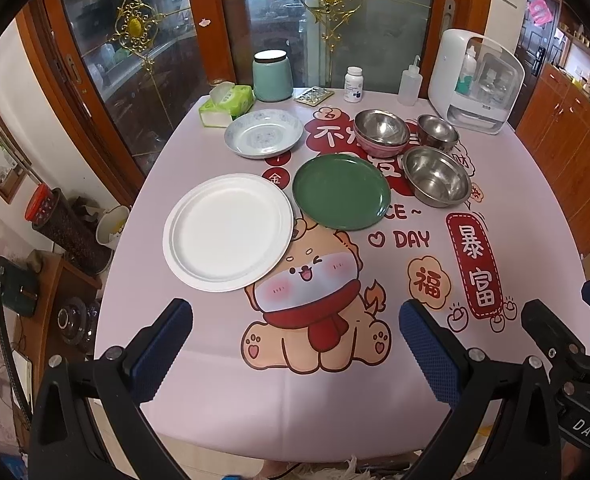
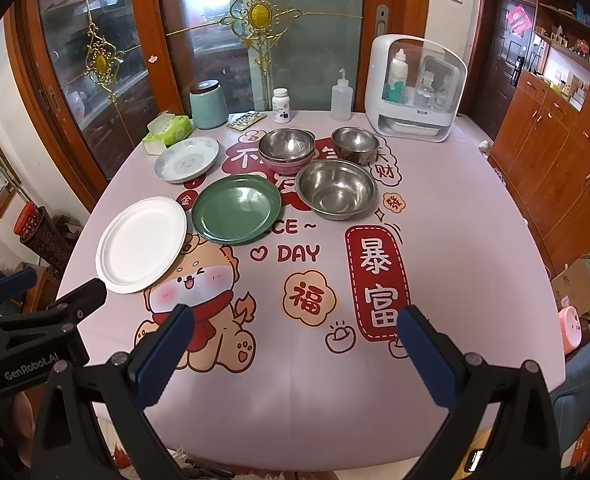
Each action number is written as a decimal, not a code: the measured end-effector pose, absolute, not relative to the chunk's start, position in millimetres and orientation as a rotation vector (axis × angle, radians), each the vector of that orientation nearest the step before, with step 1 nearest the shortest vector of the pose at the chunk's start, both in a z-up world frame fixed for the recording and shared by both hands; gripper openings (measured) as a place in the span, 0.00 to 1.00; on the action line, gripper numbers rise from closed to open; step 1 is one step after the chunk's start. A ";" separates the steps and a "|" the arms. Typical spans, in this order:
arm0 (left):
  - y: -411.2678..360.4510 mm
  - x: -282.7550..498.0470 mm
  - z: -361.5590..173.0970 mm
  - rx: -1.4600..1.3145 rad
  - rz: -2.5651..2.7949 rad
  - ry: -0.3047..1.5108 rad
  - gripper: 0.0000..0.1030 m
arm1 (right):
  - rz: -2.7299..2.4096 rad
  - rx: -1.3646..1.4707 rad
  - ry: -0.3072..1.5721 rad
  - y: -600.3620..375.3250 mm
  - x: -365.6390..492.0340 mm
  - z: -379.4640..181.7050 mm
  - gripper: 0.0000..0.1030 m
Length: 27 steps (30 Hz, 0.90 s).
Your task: Organize plates and bowls
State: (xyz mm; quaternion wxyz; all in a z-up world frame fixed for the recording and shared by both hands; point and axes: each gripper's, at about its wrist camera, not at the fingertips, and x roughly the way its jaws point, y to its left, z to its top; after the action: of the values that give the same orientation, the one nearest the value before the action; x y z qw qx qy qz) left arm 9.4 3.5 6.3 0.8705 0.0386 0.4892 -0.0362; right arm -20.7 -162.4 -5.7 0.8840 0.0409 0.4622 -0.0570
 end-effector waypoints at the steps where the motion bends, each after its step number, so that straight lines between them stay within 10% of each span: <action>1: 3.7 9.7 6.6 0.078 -0.075 1.021 0.99 | -0.119 0.084 0.963 -162.8 -19.5 -5.0 0.99; 27: -3.6 15.6 14.8 0.081 -0.078 0.990 0.99 | -0.104 0.076 0.967 -167.4 -7.9 -4.6 0.99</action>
State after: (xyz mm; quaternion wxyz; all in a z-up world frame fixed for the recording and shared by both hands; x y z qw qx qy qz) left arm 15.6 -3.6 14.8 0.8784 0.0389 0.4749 -0.0373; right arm -7.9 -167.4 -4.6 0.8833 0.0366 0.4646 -0.0500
